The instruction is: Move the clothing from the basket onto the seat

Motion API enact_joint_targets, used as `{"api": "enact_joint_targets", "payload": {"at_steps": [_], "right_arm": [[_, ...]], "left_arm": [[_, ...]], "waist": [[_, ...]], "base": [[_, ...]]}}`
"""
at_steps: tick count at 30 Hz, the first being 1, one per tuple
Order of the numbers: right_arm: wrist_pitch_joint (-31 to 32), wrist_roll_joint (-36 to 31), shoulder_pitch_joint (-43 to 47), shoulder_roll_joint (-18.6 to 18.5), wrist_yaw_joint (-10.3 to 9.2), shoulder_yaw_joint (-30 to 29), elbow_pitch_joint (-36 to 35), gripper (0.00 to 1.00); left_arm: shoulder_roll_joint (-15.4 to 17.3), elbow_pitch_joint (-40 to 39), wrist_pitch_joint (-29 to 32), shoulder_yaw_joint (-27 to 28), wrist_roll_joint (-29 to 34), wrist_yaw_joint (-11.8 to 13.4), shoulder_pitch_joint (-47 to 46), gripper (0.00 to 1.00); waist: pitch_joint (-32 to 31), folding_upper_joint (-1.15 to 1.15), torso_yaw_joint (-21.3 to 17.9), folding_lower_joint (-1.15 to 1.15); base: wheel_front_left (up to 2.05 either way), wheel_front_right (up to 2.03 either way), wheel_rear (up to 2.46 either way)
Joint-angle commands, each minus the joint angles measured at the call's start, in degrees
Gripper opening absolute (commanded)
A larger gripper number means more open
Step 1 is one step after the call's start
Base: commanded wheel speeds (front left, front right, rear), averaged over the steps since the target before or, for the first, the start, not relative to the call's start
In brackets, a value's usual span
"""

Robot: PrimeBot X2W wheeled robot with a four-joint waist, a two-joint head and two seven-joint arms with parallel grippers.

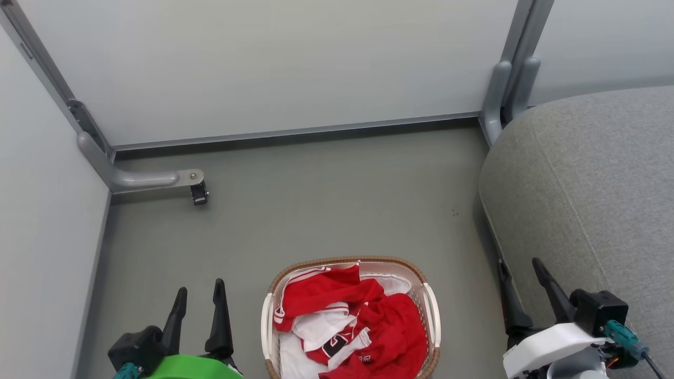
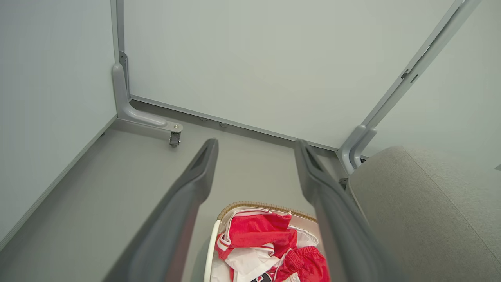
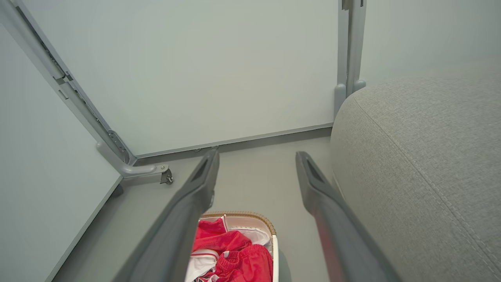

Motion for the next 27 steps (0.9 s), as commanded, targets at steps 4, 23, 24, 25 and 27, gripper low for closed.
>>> {"api": "enact_joint_targets", "payload": {"at_steps": [4, 23, 24, 25, 27], "right_arm": [[-0.9, -2.7, 0.9, -0.4, 0.01, 0.3, 0.1, 1.00], [-2.3, -8.2, 1.1, -0.4, 0.01, 0.6, 0.4, 1.00], [-2.3, -8.2, 1.1, -0.4, 0.01, 0.6, 0.4, 1.00], [-2.3, -8.2, 1.1, -0.4, 0.01, 0.6, 0.4, 1.00], [-2.3, -8.1, 1.1, -0.4, 0.01, 0.5, 0.4, 1.00]], "left_arm": [[0.4, 0.5, -0.9, -0.5, 2.2, 0.5, 0.6, 1.00], [0.5, 1.7, -2.2, -2.0, 6.4, 1.1, 0.8, 1.00], [0.5, 1.7, -2.2, -2.0, 6.3, 1.0, 0.7, 1.00], [0.5, 1.7, -2.2, -2.0, 6.2, 1.0, 0.7, 1.00], [0.5, 1.7, -2.2, -2.0, 6.0, 1.0, 0.7, 1.00]], "waist": [[0.1, 0.00, 0.0, 0.00], [0.3, 0.00, 0.1, 0.00], [0.3, 0.00, 0.1, 0.00], [0.3, 0.00, 0.1, 0.00], [0.3, 0.00, 0.2, 0.00]], "base": [[0.00, 0.00, 0.00], [0.00, 0.00, 0.00], [0.00, 0.00, 0.00], [0.00, 0.00, 0.00], [0.00, 0.00, 0.00]]}}
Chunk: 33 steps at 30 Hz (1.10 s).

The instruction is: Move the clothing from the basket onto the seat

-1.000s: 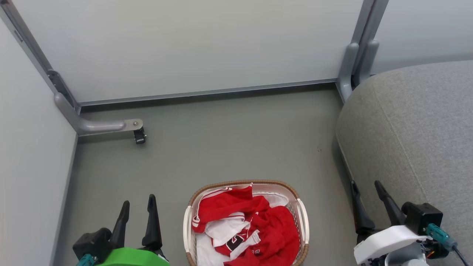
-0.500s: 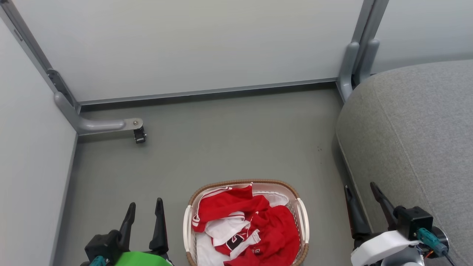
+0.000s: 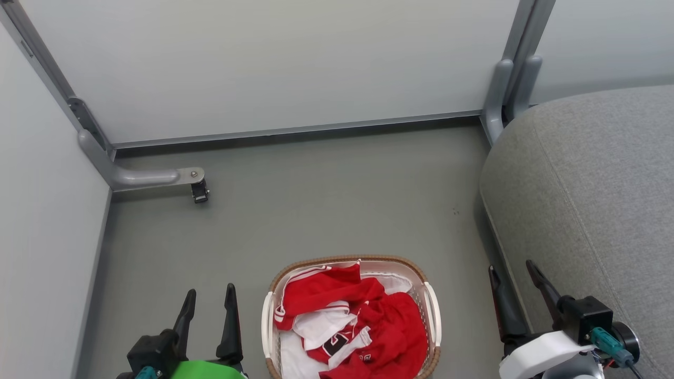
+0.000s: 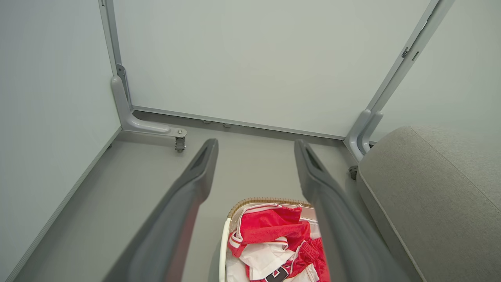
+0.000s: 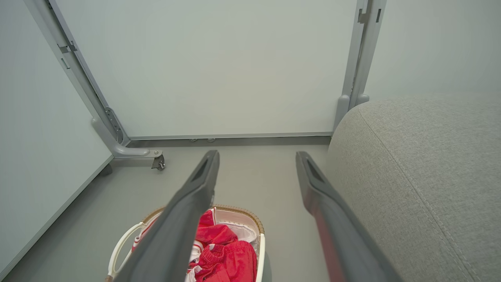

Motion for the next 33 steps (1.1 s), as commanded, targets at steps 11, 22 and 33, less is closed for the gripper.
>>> {"api": "enact_joint_targets", "payload": {"at_steps": [11, 22, 33], "right_arm": [[-0.3, 0.2, 0.1, -0.3, -0.01, -0.3, -0.2, 1.00], [-0.3, -1.0, -2.6, -0.3, -0.01, -2.6, -4.6, 1.00], [-0.2, -2.0, -12.6, -0.3, -0.01, -6.1, -9.5, 1.00]], "left_arm": [[0.4, 0.0, 0.0, 0.2, -0.2, 0.1, 0.2, 1.00], [0.4, -0.4, 0.0, -0.3, 2.4, -0.7, -3.4, 1.00], [0.3, 4.2, 0.0, -3.1, 5.1, -2.9, -18.6, 1.00]], "waist": [[0.5, 0.00, 0.1, 0.00], [6.5, 0.00, 0.1, 0.00], [24.3, 0.00, -2.1, 0.00]], "base": [[0.00, 0.00, 0.00], [0.00, 0.00, 0.00], [0.00, 0.00, 0.00]]}}
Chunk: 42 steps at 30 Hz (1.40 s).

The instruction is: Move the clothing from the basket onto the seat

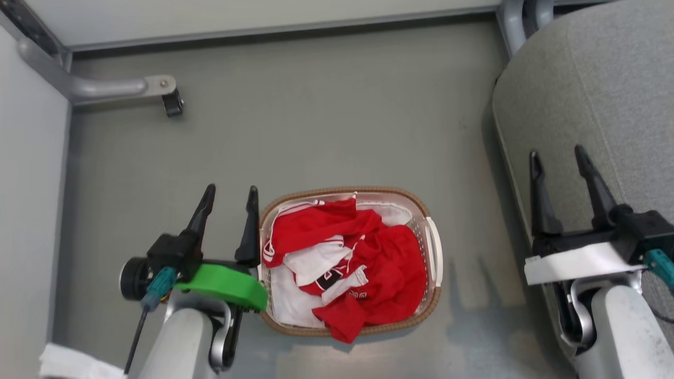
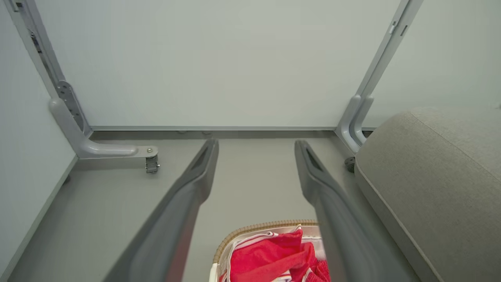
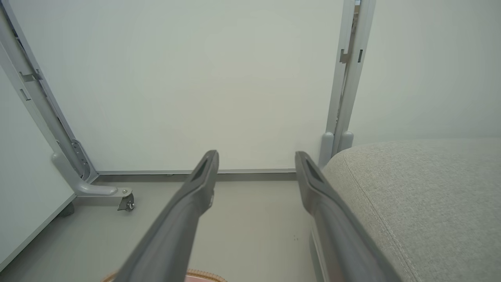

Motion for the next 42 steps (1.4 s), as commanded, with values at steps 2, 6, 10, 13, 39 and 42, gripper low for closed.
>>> {"api": "enact_joint_targets", "payload": {"at_steps": [2, 6, 10, 13, 39, 42], "right_arm": [[-0.1, 0.0, -3.0, -0.3, -0.02, -1.0, -1.0, 1.00], [-0.1, 0.3, -6.9, -0.3, -0.02, -1.8, -2.3, 1.00], [-0.1, 0.7, -10.3, -0.3, -0.02, -2.0, -3.5, 1.00], [-0.1, 0.1, -12.2, -0.2, -0.02, -1.7, -4.5, 1.00], [-0.1, 6.2, -17.5, -0.2, -0.03, 3.1, -8.6, 1.00], [-0.1, 6.2, -17.5, -0.2, -0.03, 2.9, -8.1, 1.00]], "left_arm": [[0.3, 3.2, 0.0, -1.9, 1.3, -0.8, -4.9, 1.00], [0.3, 11.4, 0.0, -6.8, 3.0, -1.9, -12.1, 1.00], [0.3, 20.2, 0.3, -14.3, 3.3, -2.5, -17.6, 1.00], [0.3, 24.6, 1.3, -20.1, 1.6, -2.7, -21.0, 1.00], [0.3, 44.4, 6.6, -40.2, -7.4, -1.0, -36.4, 0.00], [0.3, 44.1, 6.2, -41.2, -7.9, -1.3, -36.5, 0.00]], "waist": [[12.3, 0.00, -2.1, 0.00], [18.1, 0.00, -3.0, 0.00], [23.4, 0.00, -4.1, 0.00], [26.6, 0.00, -4.7, 0.00], [37.2, 0.00, -12.6, 0.00], [36.7, 0.00, -12.5, 0.00]], "base": [[0.00, 0.00, 0.00], [0.00, 0.00, 0.00], [0.00, 0.00, 0.00], [0.00, 0.00, 0.00], [0.00, 0.00, 0.00], [0.00, 0.00, 0.00]]}}
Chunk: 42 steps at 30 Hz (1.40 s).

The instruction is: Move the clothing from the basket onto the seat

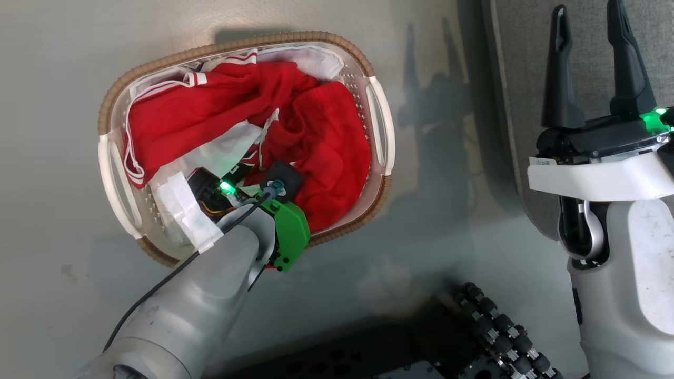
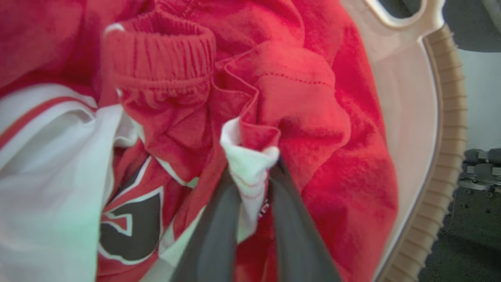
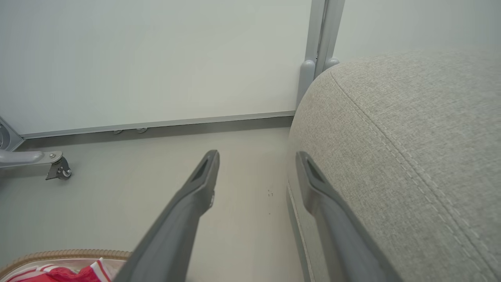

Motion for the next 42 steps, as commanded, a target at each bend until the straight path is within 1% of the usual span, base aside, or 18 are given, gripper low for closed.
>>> {"api": "enact_joint_targets", "payload": {"at_steps": [1, 6, 13, 19, 23, 26, 32, 36, 39, 42], "right_arm": [[-0.1, 0.1, -0.7, -0.2, -0.03, -0.2, 0.3, 1.00], [-0.1, -0.2, -0.4, -0.2, -0.04, -0.6, 1.3, 1.00], [-0.1, -1.6, 1.2, -0.2, -0.03, -1.5, 3.4, 1.00], [-0.1, -3.7, 4.6, -0.2, -0.03, -2.6, 6.1, 1.00], [-0.1, -4.8, 9.2, -0.2, -0.04, -3.4, 9.2, 1.00], [-0.1, -5.5, 12.6, -0.2, -0.04, -3.7, 11.0, 1.00], [-0.1, -5.6, 18.7, -0.2, -0.04, -3.1, 13.6, 1.00], [-0.1, -5.7, 21.6, -0.2, -0.04, -2.8, 14.7, 1.00], [-0.1, -5.8, 23.1, -0.2, -0.04, -2.5, 15.1, 1.00], [-0.1, -5.7, 24.0, -0.2, -0.04, -2.7, 15.3, 1.00]], "left_arm": [[0.4, -0.3, -0.6, -0.4, -0.5, -0.1, -0.9, 0.00], [0.4, -2.2, -2.6, -0.5, -3.0, -0.5, -0.2, 0.00], [0.4, -3.9, -5.1, -2.2, -3.0, -1.1, -0.6, 0.00], [1.3, -8.0, -6.3, -3.0, -3.9, -1.4, 1.7, 0.00], [1.9, -12.6, -6.6, -3.7, -4.8, -1.6, 4.0, 0.00], [3.1, -16.9, -6.5, -4.3, -5.8, -1.5, 5.3, 0.00], [5.6, -24.7, -6.2, -5.2, -7.7, -1.6, 6.0, 0.00], [7.8, -29.1, -4.0, -6.0, -7.6, -1.6, 4.2, 0.00], [9.1, -32.0, -1.7, -5.8, -8.2, -1.6, 2.6, 0.00], [10.6, -34.6, 1.2, -6.2, -7.4, -1.6, -0.1, 0.00]], "waist": [[-0.6, 0.00, 0.3, -0.01], [-2.8, 0.00, 1.3, -0.01], [-8.3, 0.00, 3.9, -0.01], [-16.2, 0.00, 6.7, -0.01], [-24.6, 0.00, 8.6, -0.01], [-30.8, 0.00, 9.8, -0.01], [-40.9, 0.00, 10.7, -0.01], [-45.9, 0.00, 10.8, -0.01], [-48.4, 0.00, 10.7, -0.01], [-50.2, 0.00, 10.8, -0.01]], "base": [[0.00, 0.00, 0.00], [0.00, 0.00, 0.00], [0.00, 0.00, 0.00], [0.00, 0.00, 0.00], [0.00, 0.00, 0.00], [0.00, 0.00, 0.00], [0.00, 0.00, 0.00], [0.00, 0.00, 0.00], [0.00, 0.00, 0.00], [0.00, 0.00, 0.00]]}}
